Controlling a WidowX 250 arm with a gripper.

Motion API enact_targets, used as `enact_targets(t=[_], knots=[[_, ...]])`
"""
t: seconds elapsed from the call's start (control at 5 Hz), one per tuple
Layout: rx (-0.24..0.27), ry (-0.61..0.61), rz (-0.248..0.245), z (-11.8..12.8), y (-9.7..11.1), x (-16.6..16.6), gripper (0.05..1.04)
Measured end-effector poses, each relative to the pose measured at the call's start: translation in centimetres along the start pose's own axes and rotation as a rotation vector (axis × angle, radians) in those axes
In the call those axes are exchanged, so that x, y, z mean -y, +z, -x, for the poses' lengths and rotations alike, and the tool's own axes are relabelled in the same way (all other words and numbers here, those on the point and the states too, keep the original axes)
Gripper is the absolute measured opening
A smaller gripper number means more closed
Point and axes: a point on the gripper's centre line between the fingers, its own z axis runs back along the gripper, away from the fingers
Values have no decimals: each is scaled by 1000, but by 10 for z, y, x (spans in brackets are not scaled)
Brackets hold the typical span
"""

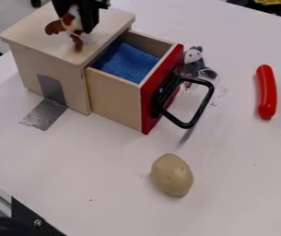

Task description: Take the giraffe and put it on top of the drawer

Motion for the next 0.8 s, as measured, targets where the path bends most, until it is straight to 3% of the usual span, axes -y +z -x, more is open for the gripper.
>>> enact_targets(t=[0.2, 0.4, 0.8], knots=[[-5, -37, 15, 2, 0, -2, 837], [-11, -64, 4, -2, 7, -2, 1007], [28, -124, 14, -16, 35, 3, 1001]])
